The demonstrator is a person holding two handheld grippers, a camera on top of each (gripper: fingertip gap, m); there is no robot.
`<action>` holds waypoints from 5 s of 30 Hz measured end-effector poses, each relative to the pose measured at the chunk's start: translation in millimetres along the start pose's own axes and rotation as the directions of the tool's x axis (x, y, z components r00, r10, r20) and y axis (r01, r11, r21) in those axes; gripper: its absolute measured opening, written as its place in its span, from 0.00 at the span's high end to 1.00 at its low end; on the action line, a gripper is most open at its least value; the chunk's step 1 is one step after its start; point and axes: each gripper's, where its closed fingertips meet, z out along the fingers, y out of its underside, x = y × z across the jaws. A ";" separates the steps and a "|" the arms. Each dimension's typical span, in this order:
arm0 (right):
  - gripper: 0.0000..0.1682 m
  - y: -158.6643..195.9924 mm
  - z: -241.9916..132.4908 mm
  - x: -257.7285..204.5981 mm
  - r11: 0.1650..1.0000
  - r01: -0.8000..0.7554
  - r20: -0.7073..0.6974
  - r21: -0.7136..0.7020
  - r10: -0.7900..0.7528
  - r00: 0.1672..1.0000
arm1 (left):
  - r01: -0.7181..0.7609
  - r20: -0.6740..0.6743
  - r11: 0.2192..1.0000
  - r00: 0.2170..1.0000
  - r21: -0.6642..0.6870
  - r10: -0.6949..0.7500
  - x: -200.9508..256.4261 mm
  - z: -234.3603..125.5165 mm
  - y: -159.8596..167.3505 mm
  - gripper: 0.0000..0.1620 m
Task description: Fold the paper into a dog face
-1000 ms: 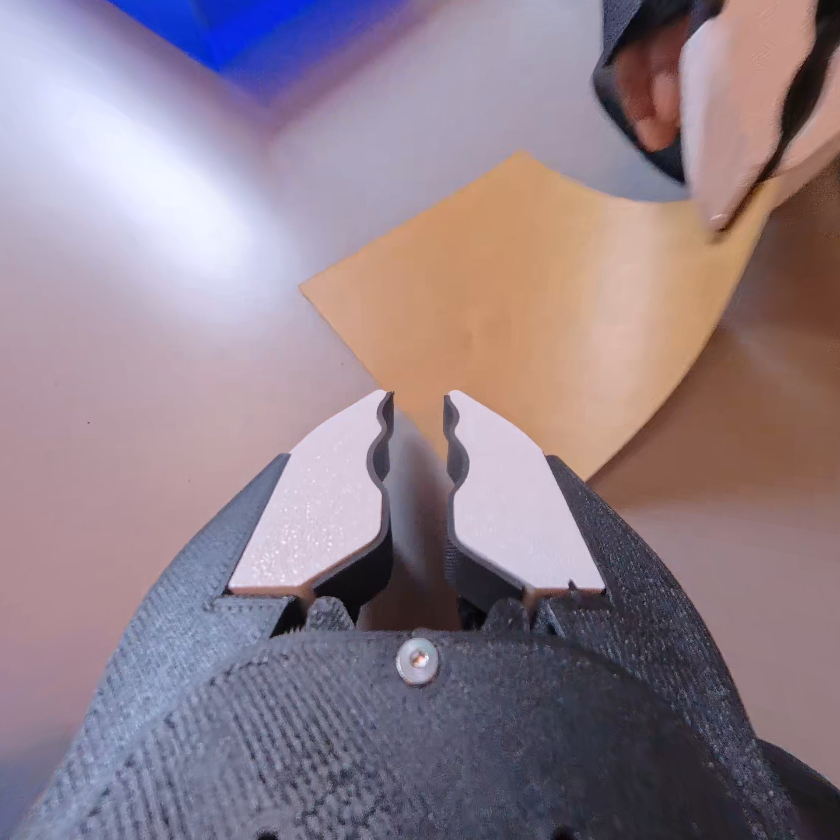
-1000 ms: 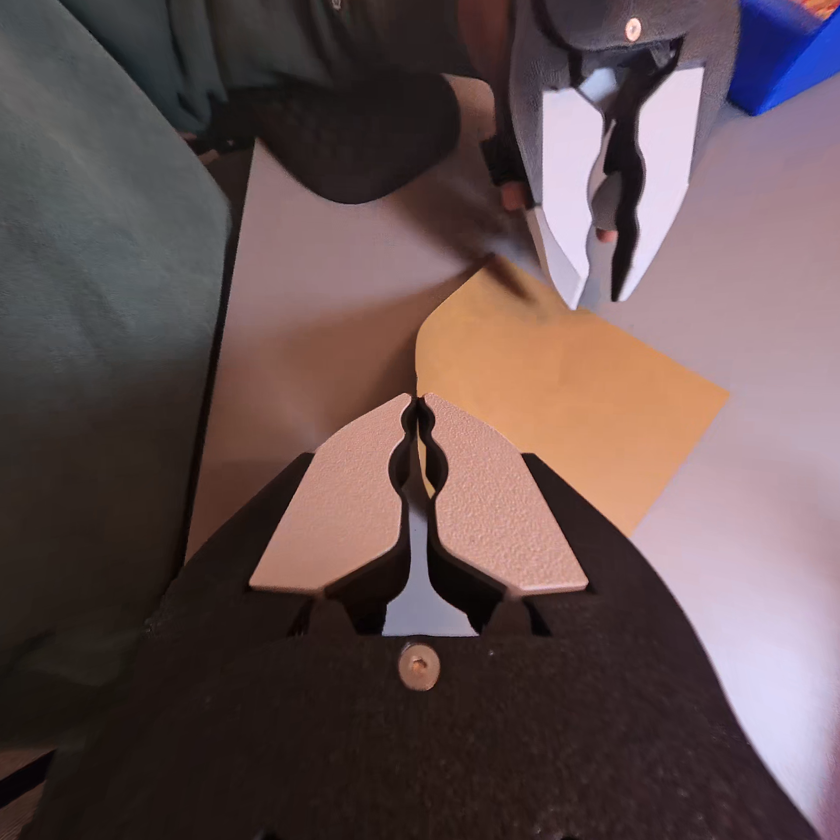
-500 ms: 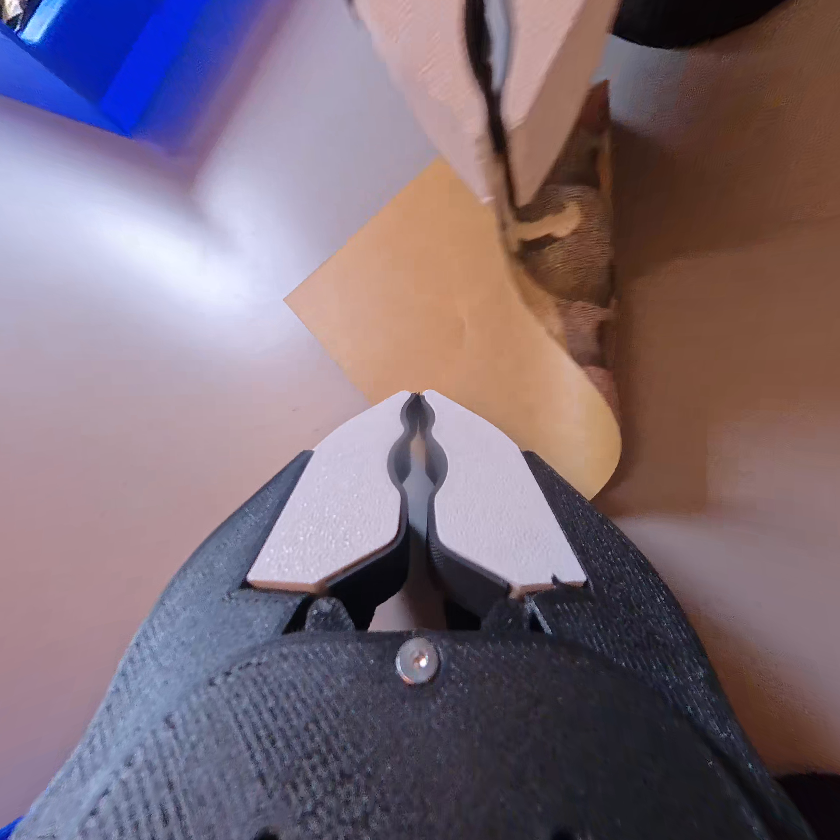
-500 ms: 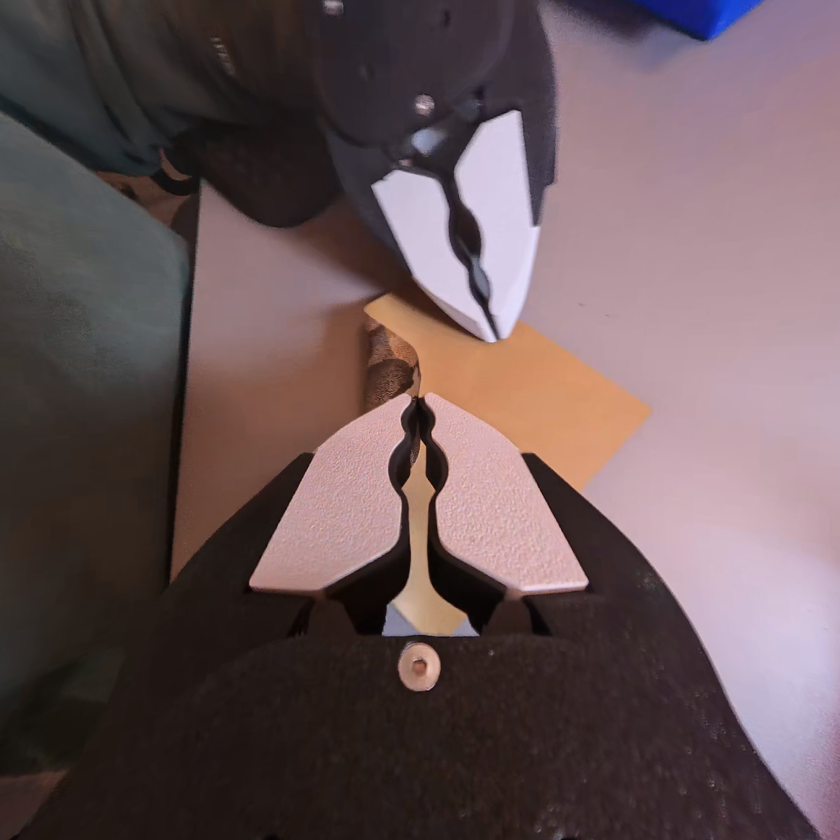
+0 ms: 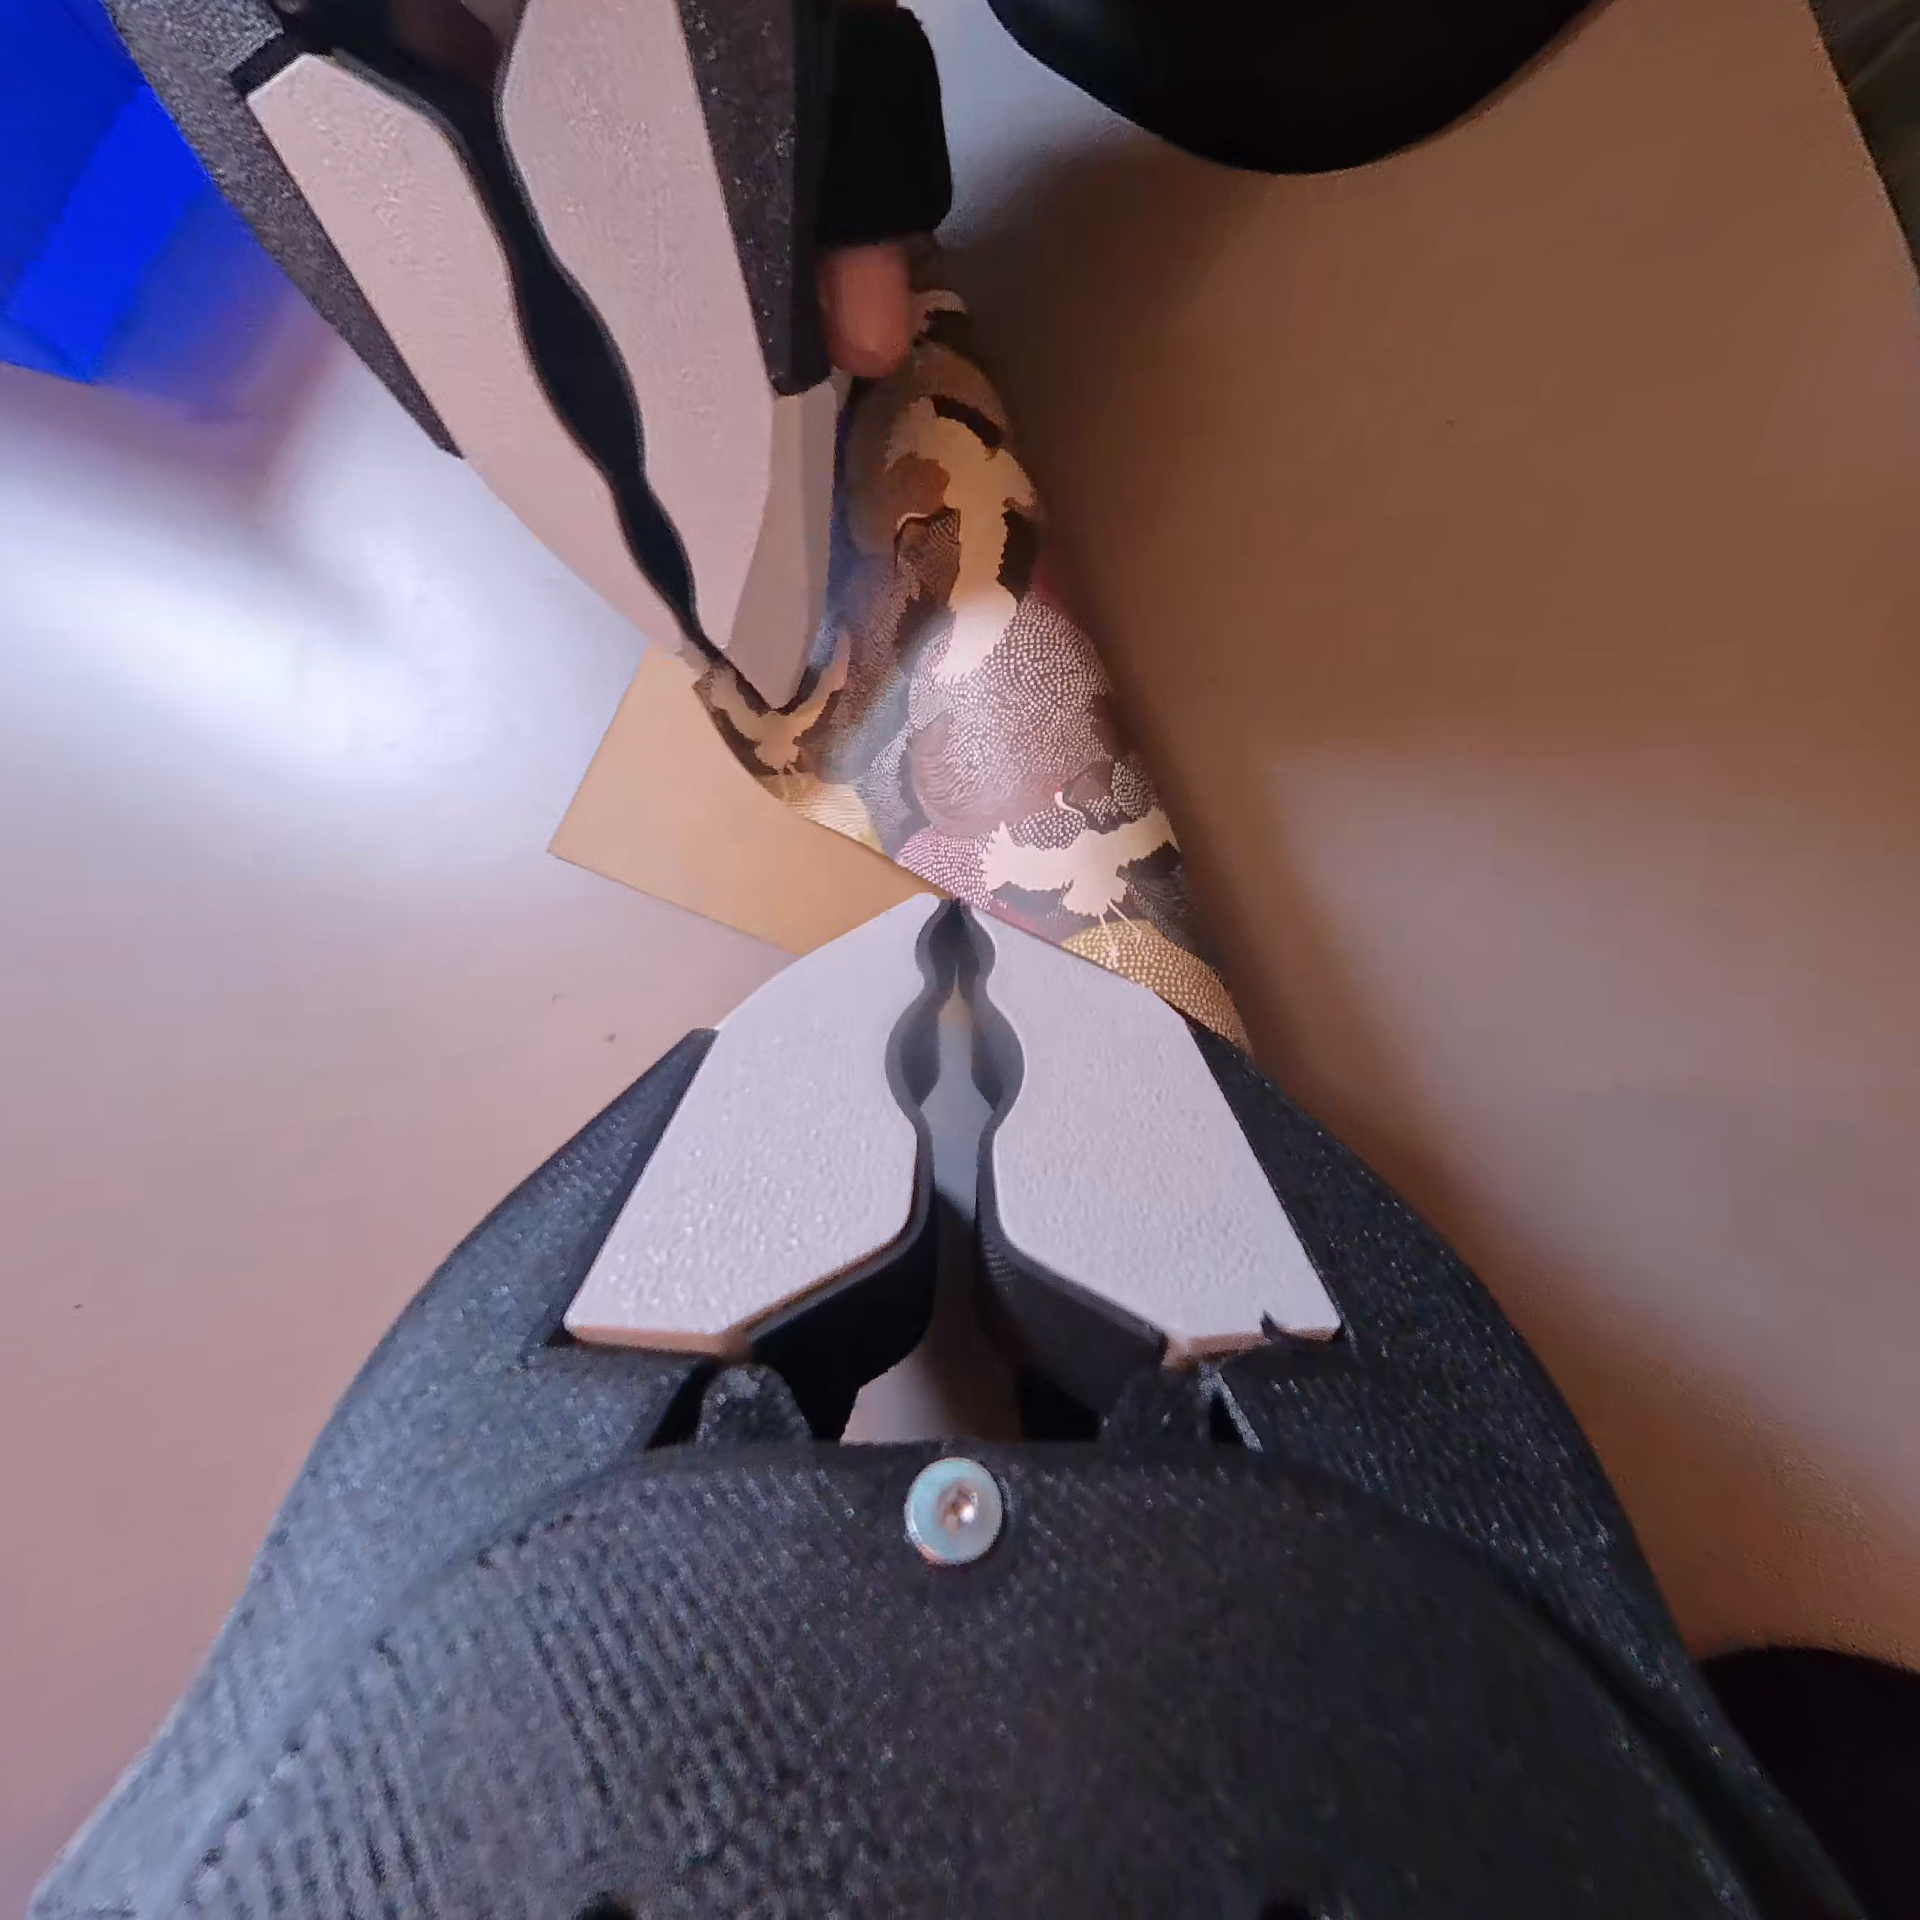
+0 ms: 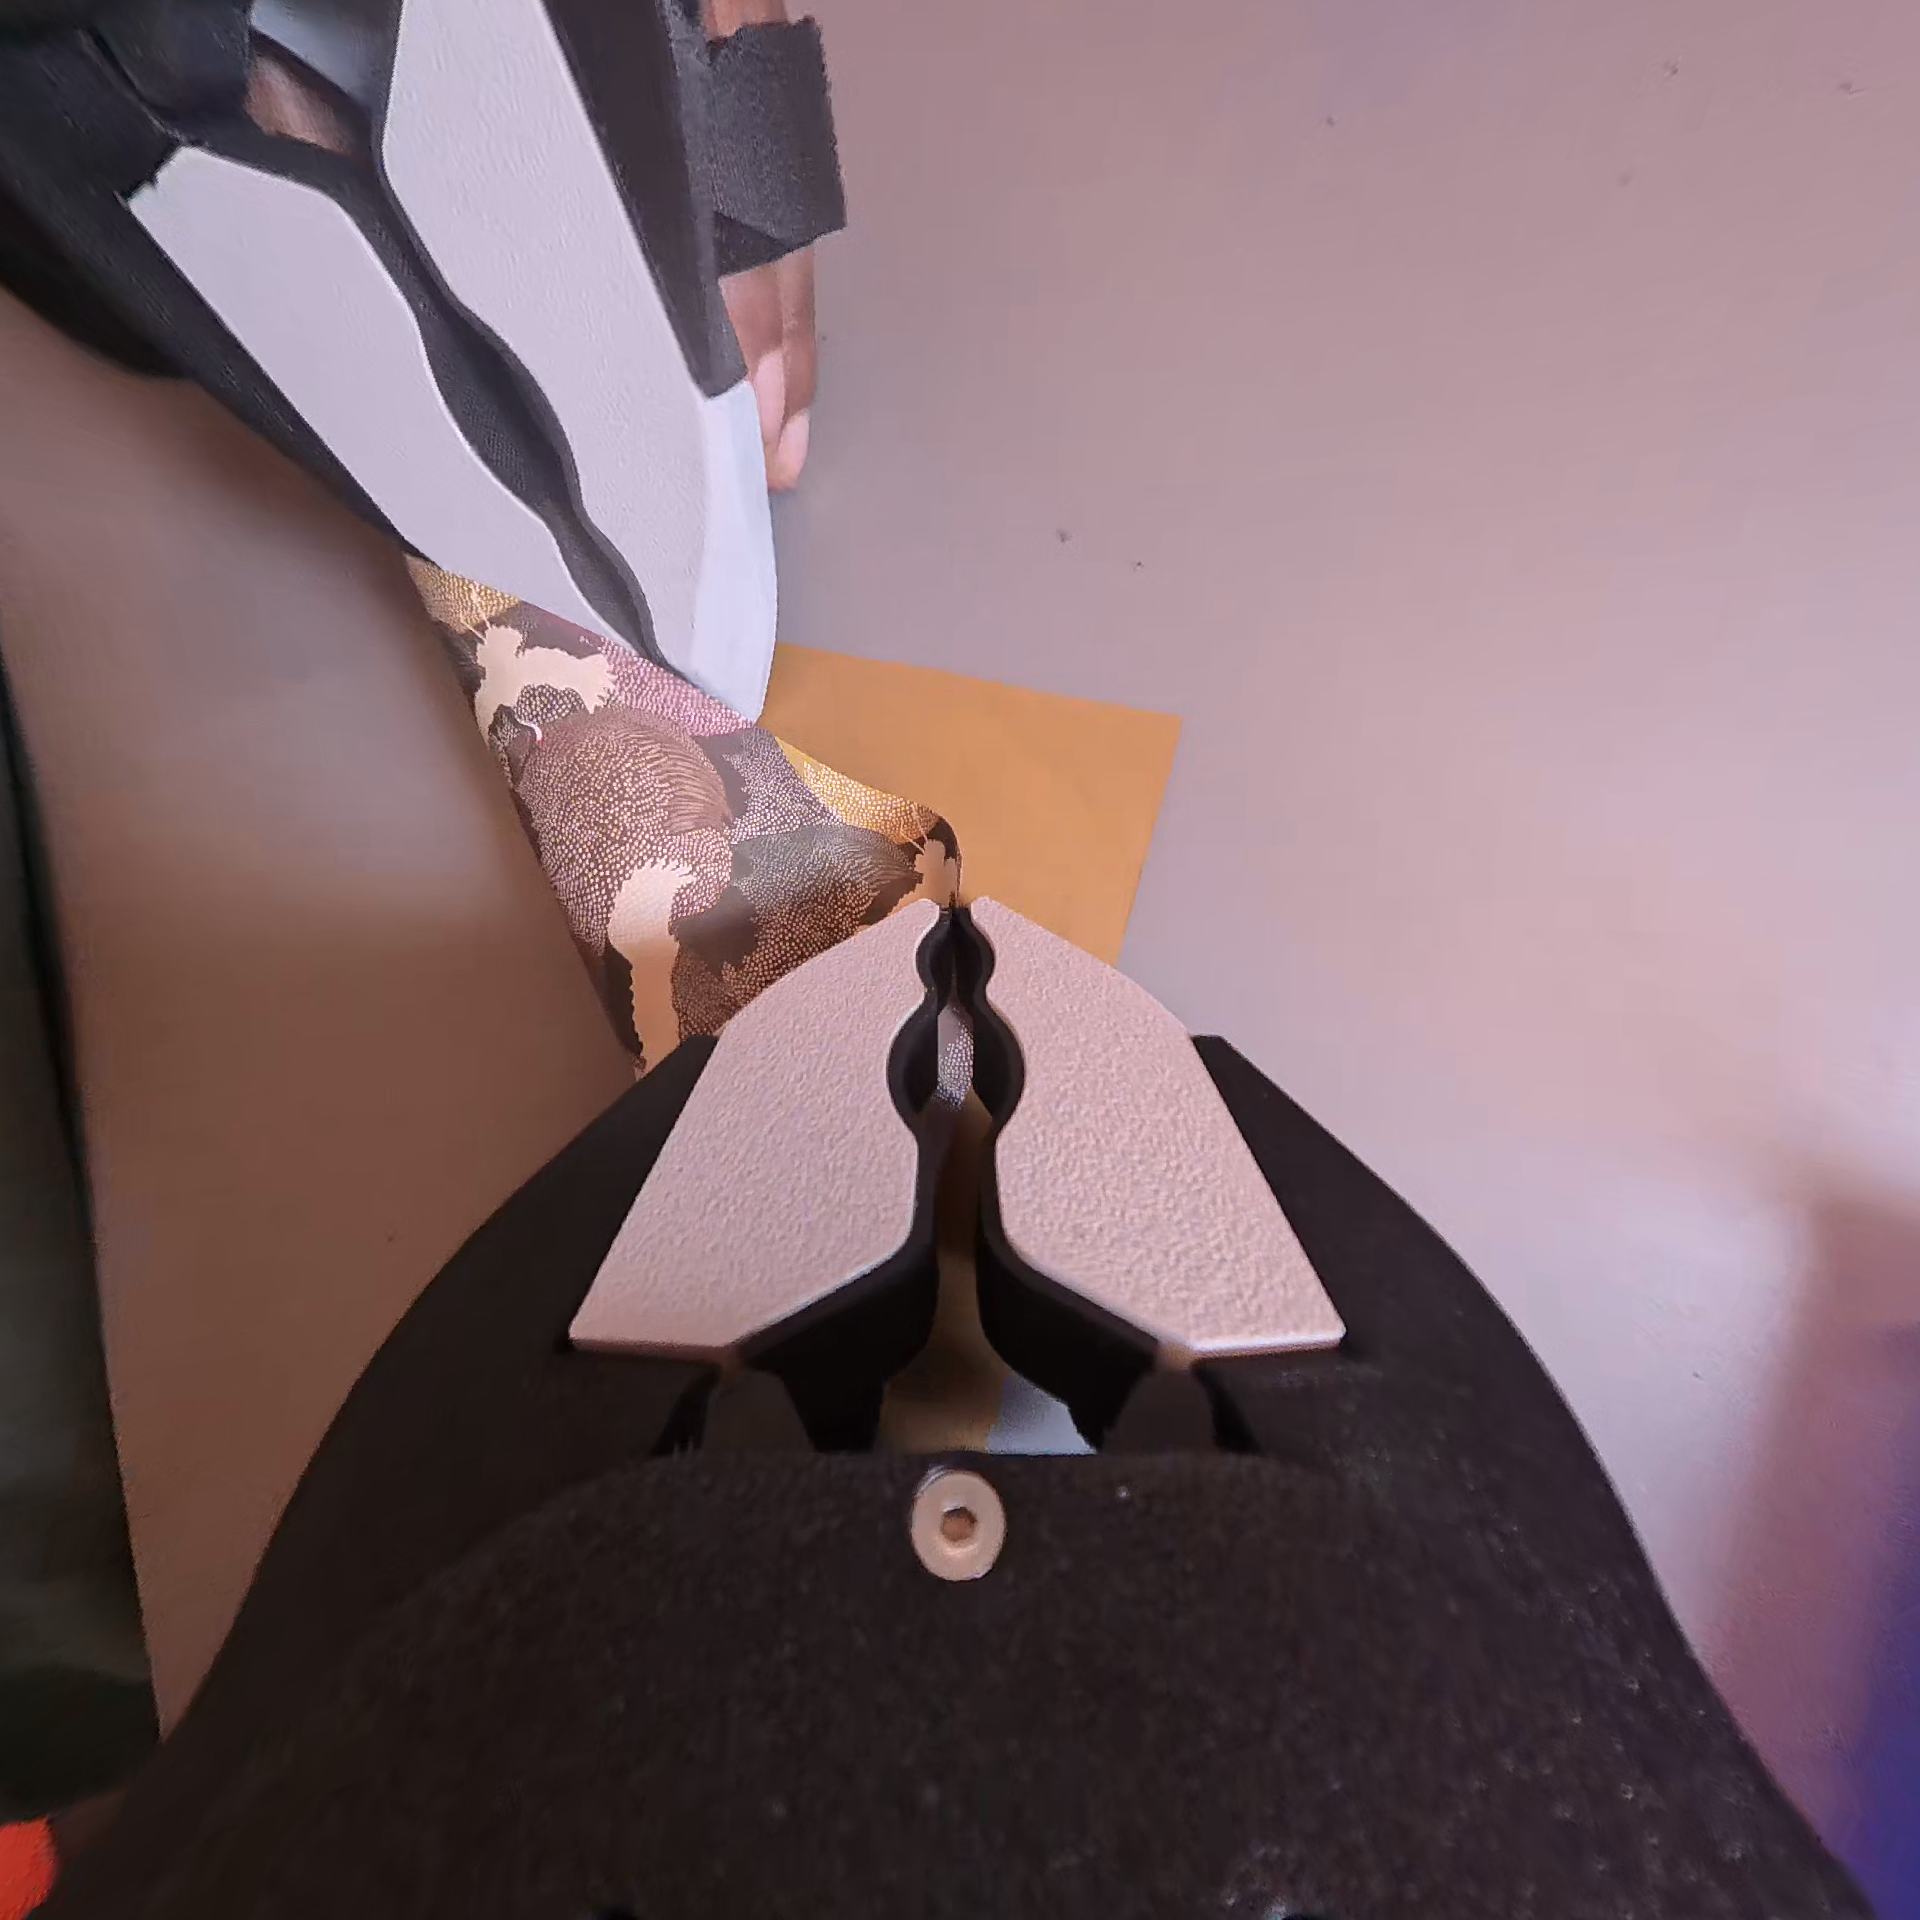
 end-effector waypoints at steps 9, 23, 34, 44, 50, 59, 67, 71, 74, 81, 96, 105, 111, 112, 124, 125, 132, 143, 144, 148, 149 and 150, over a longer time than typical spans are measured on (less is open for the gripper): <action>1.00 1.5 1.0 -6.5 0.999 0.031 0.006 -0.027 -0.030 1.000 | 0.040 0.214 0.999 0.976 -0.016 -0.036 -51.0 6.0 1.1 1.00; 1.00 -1.1 -2.7 4.7 1.000 0.006 -0.007 0.018 -0.006 1.000 | -0.035 0.149 0.999 0.988 0.005 0.033 -33.3 14.0 -9.5 1.00; 1.00 -0.1 -0.6 4.3 0.999 0.037 -0.036 0.001 -0.037 0.999 | 0.001 0.175 1.000 0.984 0.031 -0.007 -44.5 14.5 -10.2 1.00; 1.00 -0.8 0.9 -1.1 0.999 0.051 -0.025 0.007 -0.051 0.998 | -0.015 0.163 1.000 0.987 0.009 0.013 -42.8 18.8 -12.4 1.00; 0.99 -4.7 0.9 7.6 0.999 0.046 -0.053 0.028 -0.045 0.998 | -0.001 0.144 1.000 0.990 0.017 -0.002 -41.9 19.1 -12.7 1.00; 1.00 -5.3 1.4 8.9 0.997 0.079 -0.089 0.015 -0.077 0.993 | 0.040 0.144 0.998 0.988 0.053 -0.048 -47.7 15.3 -11.0 1.00; 1.00 -6.5 3.0 4.3 0.991 0.133 -0.076 0.018 -0.131 0.988 | 0.047 0.108 0.996 0.993 0.072 -0.055 -42.5 16.2 -13.4 1.00; 1.00 -5.1 4.2 -3.3 0.985 0.171 -0.043 0.003 -0.171 0.984 | 0.028 0.102 0.997 0.994 0.067 -0.035 -39.4 16.7 -14.0 1.00; 1.00 -4.7 4.5 -5.2 0.984 0.176 -0.035 -0.002 -0.176 0.984 | 0.019 0.099 0.998 0.995 0.064 -0.025 -37.4 16.6 -14.0 1.00; 0.99 -6.0 5.0 -4.6 0.985 0.174 -0.041 0.007 -0.174 0.984 | 0.070 0.139 0.997 0.988 0.029 -0.073 -38.9 17.8 -12.1 1.00; 0.87 -8.0 6.1 -9.0 0.983 0.182 -0.050 0.026 -0.180 0.982 | 0.095 0.173 0.995 0.980 0.021 -0.097 -35.1 16.1 -10.4 1.00; 0.88 -8.2 7.0 -8.1 0.978 0.206 -0.079 0.024 -0.204 0.976 | 0.087 0.131 0.994 0.987 0.060 -0.094 -27.9 13.0 -11.1 1.00; 0.89 -8.2 7.0 -7.9 0.978 0.207 -0.085 0.033 -0.203 0.975 | 0.185 0.014 0.965 0.981 0.183 -0.191 -19.9 -8.0 -26.8 0.81; 0.89 -8.2 7.1 -8.0 0.978 0.207 -0.086 0.033 -0.203 0.975 | 0.211 -0.032 0.954 0.977 0.214 -0.209 -14.7 -14.4 -33.8 0.76; 0.89 -8.5 7.1 -7.9 0.980 0.195 -0.097 0.046 -0.190 0.977 | -0.007 0.020 0.999 1.000 -0.036 0.008 31.2 -3.9 -22.3 0.81; 0.89 -8.6 7.1 -8.1 0.979 0.198 -0.093 0.050 -0.192 0.977 | -0.014 0.025 0.999 1.000 -0.045 0.015 31.9 -3.3 -21.7 0.81; 0.87 -9.7 8.4 -9.7 0.975 0.216 -0.079 0.053 -0.212 0.974 | -0.055 0.055 0.996 0.997 -0.066 0.059 34.4 -2.7 -19.9 0.84; 0.87 -10.8 10.3 -13.9 0.969 0.241 -0.066 0.052 -0.237 0.969 | -0.118 0.112 0.989 0.985 -0.090 0.128 33.5 -7.2 -21.1 0.87; 0.87 -10.7 10.3 -14.0 0.969 0.242 -0.066 0.051 -0.238 0.969 | -0.118 0.113 0.989 0.985 -0.091 0.128 33.8 -7.4 -21.0 0.87; 0.87 -10.6 10.2 -14.5 0.966 0.253 -0.071 0.047 -0.249 0.966 | -0.130 0.132 0.987 0.981 -0.095 0.142 33.8 -8.0 -21.3 0.88; 0.88 -10.6 10.3 -14.9 0.966 0.256 -0.072 0.046 -0.252 0.965 | -0.131 0.134 0.987 0.981 -0.096 0.143 34.1 -7.9 -21.2 0.88; 0.88 -10.5 10.3 -15.1 0.966 0.256 -0.072 0.045 -0.253 0.965 | -0.128 0.132 0.987 0.981 -0.097 0.140 34.4 -7.6 -20.8 0.88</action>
